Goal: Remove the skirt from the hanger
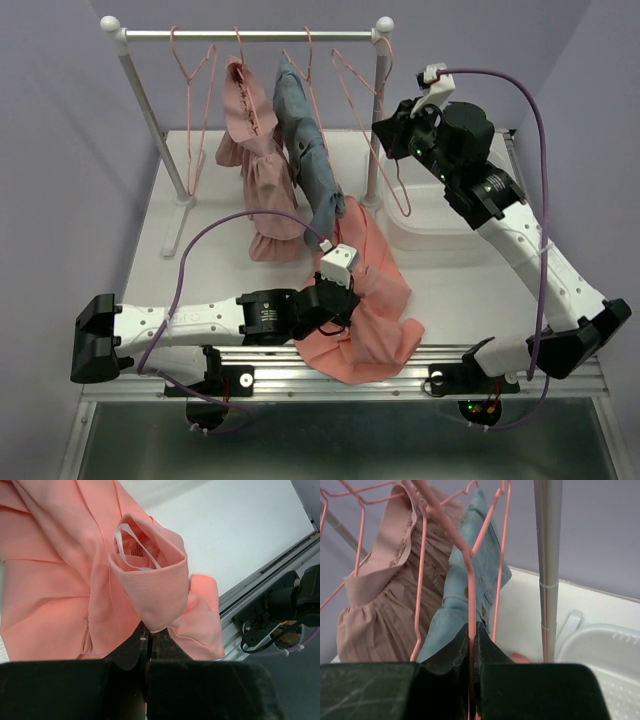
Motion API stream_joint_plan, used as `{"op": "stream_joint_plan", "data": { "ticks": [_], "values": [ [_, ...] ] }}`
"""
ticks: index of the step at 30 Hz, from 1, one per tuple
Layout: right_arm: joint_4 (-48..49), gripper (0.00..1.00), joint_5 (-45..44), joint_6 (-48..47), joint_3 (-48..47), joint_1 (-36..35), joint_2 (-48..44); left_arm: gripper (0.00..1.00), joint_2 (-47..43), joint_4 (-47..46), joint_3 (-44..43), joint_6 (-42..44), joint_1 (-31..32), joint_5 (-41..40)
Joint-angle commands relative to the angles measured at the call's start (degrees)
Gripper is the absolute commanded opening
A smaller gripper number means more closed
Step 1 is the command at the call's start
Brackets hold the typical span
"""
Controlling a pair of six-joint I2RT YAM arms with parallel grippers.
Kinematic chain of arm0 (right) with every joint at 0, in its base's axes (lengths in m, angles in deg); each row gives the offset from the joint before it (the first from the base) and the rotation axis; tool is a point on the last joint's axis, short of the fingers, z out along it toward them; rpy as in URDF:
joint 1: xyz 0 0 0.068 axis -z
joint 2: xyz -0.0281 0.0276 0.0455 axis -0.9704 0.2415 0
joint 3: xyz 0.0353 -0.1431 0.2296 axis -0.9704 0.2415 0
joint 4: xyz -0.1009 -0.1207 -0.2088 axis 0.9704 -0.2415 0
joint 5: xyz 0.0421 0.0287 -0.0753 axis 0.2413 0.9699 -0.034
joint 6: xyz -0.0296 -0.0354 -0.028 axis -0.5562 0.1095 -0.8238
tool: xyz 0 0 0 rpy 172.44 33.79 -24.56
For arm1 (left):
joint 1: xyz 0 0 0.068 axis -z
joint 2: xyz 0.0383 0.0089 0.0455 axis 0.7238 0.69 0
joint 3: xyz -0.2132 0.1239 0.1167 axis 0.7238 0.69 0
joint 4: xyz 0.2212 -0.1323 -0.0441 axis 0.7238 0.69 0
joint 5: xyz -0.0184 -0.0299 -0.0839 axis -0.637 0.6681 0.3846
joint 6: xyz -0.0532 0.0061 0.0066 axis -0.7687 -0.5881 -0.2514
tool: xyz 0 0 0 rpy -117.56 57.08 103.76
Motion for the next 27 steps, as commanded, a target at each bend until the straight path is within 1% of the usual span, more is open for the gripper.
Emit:
{"op": "stream_joint_plan", "data": {
  "ticks": [1,2,4,5,6,11,13,17,23,27],
  "values": [
    [7.46,0.01,-2.06,-1.12,-6.88,-0.46,3.24,0.00,-1.09,-1.92,0.50,-0.56,-0.36,-0.88],
    [7.90,0.01,-2.06,-1.03,-7.67,-0.46,4.12,0.00,-1.00,-2.09,0.50,-0.73,-0.36,-0.70],
    [12.63,0.01,-3.19,-0.33,-6.72,-0.46,5.71,0.00,-0.56,-2.36,0.59,-1.08,-0.36,-0.53],
    [18.04,0.01,-3.90,-0.15,-5.41,-0.46,5.80,0.00,-0.39,-2.45,0.59,-1.26,-0.36,-0.96],
    [19.84,0.01,-4.95,-0.07,-3.56,-0.46,6.15,0.00,-0.30,-2.53,0.50,-1.26,-0.36,-1.14],
    [23.89,0.01,-6.36,0.73,-3.72,-0.46,9.49,0.00,-0.03,-4.11,-0.29,-0.91,-0.36,-2.19],
    [27.67,0.01,-7.85,0.64,-2.76,-0.99,10.81,0.00,0.06,-4.82,-0.29,-0.03,-0.45,-2.20],
    [26.28,0.01,-10.23,0.02,-5.73,-0.99,14.14,0.00,0.58,-4.47,-0.82,0.58,-0.45,-2.28],
    [24.69,0.01,-13.22,0.37,-6.97,-0.99,16.52,0.00,0.76,-4.12,-0.91,0.32,-0.45,-2.46],
    [24.34,0.01,-15.67,0.90,-4.61,-0.99,16.62,0.00,0.58,-3.94,-0.82,-0.29,-0.45,-2.63]
  ]
}}
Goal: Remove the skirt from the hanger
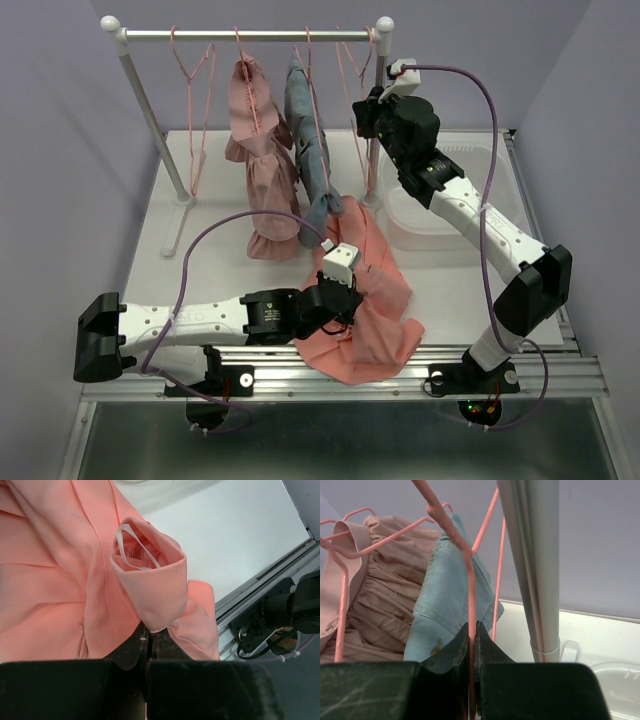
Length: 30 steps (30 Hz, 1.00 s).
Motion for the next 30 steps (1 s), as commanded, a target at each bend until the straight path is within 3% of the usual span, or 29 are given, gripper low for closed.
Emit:
{"op": "stream_joint_plan", "data": {
  "ticks": [1,11,12,14,15,20,22,27,30],
  "values": [
    [4.08,0.01,-4.47,0.64,-0.15,-0.34,-1.57,0.00,-0.60,-1.69,-0.82,0.01,-0.34,-2.15],
    [4.70,0.02,-4.21,-0.06,3.02,-0.34,-2.63,0.00,-0.51,-1.16,-1.26,-0.16,-0.34,-2.33],
    [4.70,0.17,-3.77,0.02,3.20,-0.34,-2.89,0.00,-0.42,-1.16,-1.52,-0.16,-0.34,-2.24],
    [4.61,0.35,-2.45,0.64,3.64,-0.34,-3.76,0.00,-0.16,-0.73,-1.96,0.01,-0.34,-2.24],
    [4.00,0.51,-1.75,1.34,3.73,-0.34,-4.12,0.00,0.02,-0.64,-2.40,0.10,-0.34,-2.33],
    [2.33,0.82,1.24,2.84,5.31,-0.34,-7.89,0.00,-0.24,-0.20,-3.72,0.98,-0.34,-2.77],
    [1.27,1.00,2.03,3.98,7.06,-0.34,-10.88,0.00,-0.42,-0.20,-3.98,1.33,-0.34,-2.94],
    [-1.62,1.00,1.95,6.00,13.04,-0.34,-19.49,0.00,-0.51,-0.02,-5.74,2.64,-0.34,-2.68],
    [-5.74,1.00,-2.34,9.41,18.04,-0.34,-26.69,0.00,-0.42,0.24,-7.40,3.61,-0.34,-2.59]
  ]
}}
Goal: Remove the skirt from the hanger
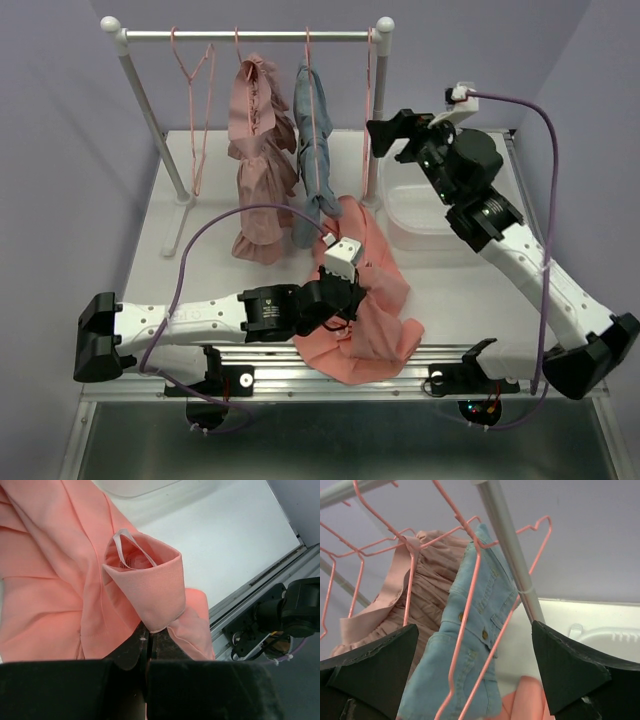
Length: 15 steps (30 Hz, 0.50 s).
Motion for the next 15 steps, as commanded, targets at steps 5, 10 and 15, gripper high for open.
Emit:
{"op": "stream_joint_plan", "data": {
  "ticks": [5,10,15],
  "values": [
    [-15.47,1.00,-23.12,12.39,11.97,-0.29,-19.69,0.00,0.52,-1.61,-8.65,5.26,-0.32,-1.59],
    [-30.74,1.00,-35.64,20.02,16.19,-0.29,-30.16,0.00,6.13,-1.54,-23.31,15.80,-0.32,0.61],
    [-39.73,1.00,-40.94,22.68,18.13,-0.29,-35.18,0.00,14.66,-0.56,-49.89,27.14,-0.32,3.77]
  ]
}}
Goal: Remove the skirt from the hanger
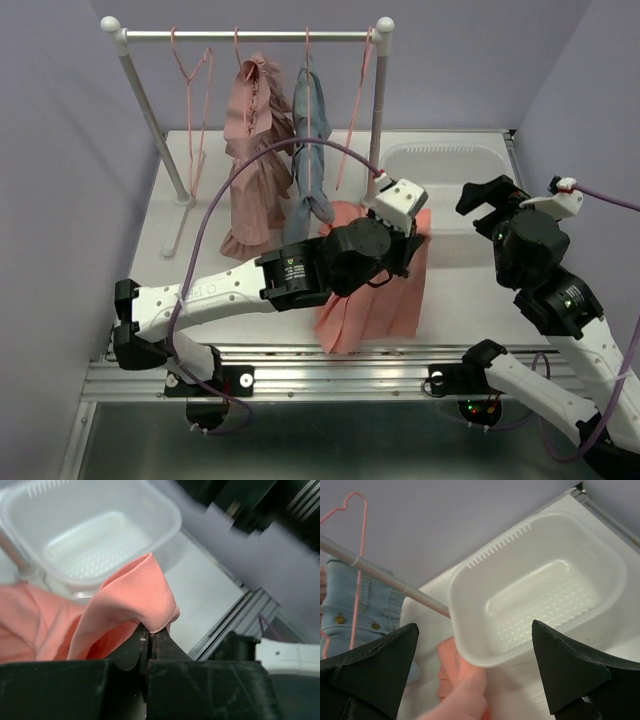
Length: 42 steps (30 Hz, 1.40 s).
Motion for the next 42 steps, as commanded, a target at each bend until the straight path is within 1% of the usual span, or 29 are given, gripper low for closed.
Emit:
{"op": "stream_joint_plan", "data": {
  "ticks": [1,2,4,5,6,7,8,9,11,12,13,14,15,16,17,18,19,20,21,22,24,25,26,28,30,32,37,42],
  "values": [
    [-10.41,1.00,-9.11,4.96,1.37,-0.27,-3.09,0.00,4.17,-4.52,-22.41,14.66,-0.14,2.44],
    [-10.94,1.00,-9.20,4.96,1.37,-0.27,-3.54,0.00,8.37,-3.82,-31.85,16.52,-0.23,2.97],
    [-11.38,1.00,-9.81,5.05,1.19,-0.27,-4.50,0.00,13.13,-1.28,-42.26,18.99,-0.67,2.97],
    [-11.56,1.00,-10.17,5.05,1.02,-0.27,-4.86,0.00,18.20,-0.39,-47.88,22.74,-0.84,2.97],
    [-11.73,1.00,-10.69,5.05,0.93,-0.27,-5.12,0.00,20.34,-0.30,-56.81,24.34,-1.37,1.93],
    [-11.91,1.00,-11.48,5.31,0.84,-0.27,-5.47,0.00,23.50,-2.82,-59.51,26.01,-1.72,1.05],
    [-12.17,1.00,-11.92,5.40,0.75,-0.27,-5.65,0.00,24.31,-5.63,-60.93,29.25,-2.07,0.26],
    [-12.17,1.00,-12.19,5.14,0.84,-0.27,-5.83,0.00,24.32,-12.53,-59.47,30.85,-3.47,1.03],
    [-12.18,1.00,-13.41,4.70,0.75,-0.27,-6.26,0.00,23.01,-21.78,-54.82,32.44,-4.97,2.27],
    [-12.17,1.00,-14.03,4.44,0.66,-0.27,-6.44,0.00,22.83,-25.48,-51.57,34.10,-5.85,4.27],
    [-12.17,1.00,-14.65,4.61,0.49,-0.27,-6.53,0.00,23.00,-31.61,-51.28,34.20,-6.90,4.73],
    [-12.35,1.00,-15.35,4.87,0.40,-0.27,-6.88,0.00,25.09,-33.76,-54.24,32.20,-9.17,4.38],
    [-12.26,1.00,-15.53,4.96,0.40,-0.27,-7.06,0.00,26.85,-34.56,-57.22,30.79,-10.76,5.68],
    [-12.00,1.00,-15.88,4.87,0.57,-0.27,-7.32,0.00,30.78,-35.01,-59.86,29.21,-14.43,7.70],
    [-11.74,1.00,-16.14,4.70,0.75,-0.27,-7.58,0.00,32.56,-36.40,-61.63,27.54,-14.47,9.81],
    [-10.87,1.00,-16.58,4.35,1.01,-0.27,-7.85,0.00,33.97,-38.51,-62.69,25.96,-17.60,12.70],
    [-10.16,1.00,-16.76,2.26,1.36,-0.27,-8.46,0.00,35.38,-43.66,-62.62,24.29,-18.76,13.60],
    [-9.11,1.00,-16.41,1.71,2.58,-0.27,-8.99,0.00,37.92,-46.32,-62.44,23.75,-19.64,14.30],
    [-8.23,1.00,-15.89,1.19,3.21,-0.27,-9.43,0.00,39.07,-48.53,-62.27,22.96,-21.57,18.05],
    [-6.74,1.00,-13.97,-0.91,3.65,-0.27,-10.21,0.00,41.69,-52.64,-61.66,21.04,-22.37,19.74],
    [-4.63,1.00,-11.33,-2.59,4.70,-0.27,-10.92,0.00,45.04,-54.17,-63.74,18.66,-24.13,21.51],
    [-4.36,1.00,-10.10,-3.03,4.97,-0.27,-11.19,0.00,46.71,-54.26,-64.54,18.04,-24.57,21.17],
    [-4.00,1.00,-8.43,-3.21,5.14,-0.27,-11.62,0.00,49.25,-53.56,-64.98,15.68,-25.01,20.91],
    [-3.30,1.00,-6.75,-4.26,5.76,-0.27,-11.80,0.00,51.38,-53.21,-64.03,14.17,-26.24,22.65],
    [-2.77,1.00,-6.22,-4.27,6.55,-0.27,-11.54,0.00,52.44,-53.12,-62.62,15.74,-26.25,21.70],
    [-2.86,1.00,-4.73,-4.44,7.08,-0.27,-11.10,0.00,53.49,-50.67,-62.35,16.10,-26.16,21.43],
    [-2.86,1.00,-4.28,-3.83,7.96,-0.27,-8.65,0.00,51.74,-48.99,-55.51,16.36,-26.25,20.55],
    [-2.86,1.00,-3.40,-3.57,8.05,-0.27,-7.85,0.00,50.25,-48.02,-53.13,16.10,-26.25,21.26]
  ]
}}
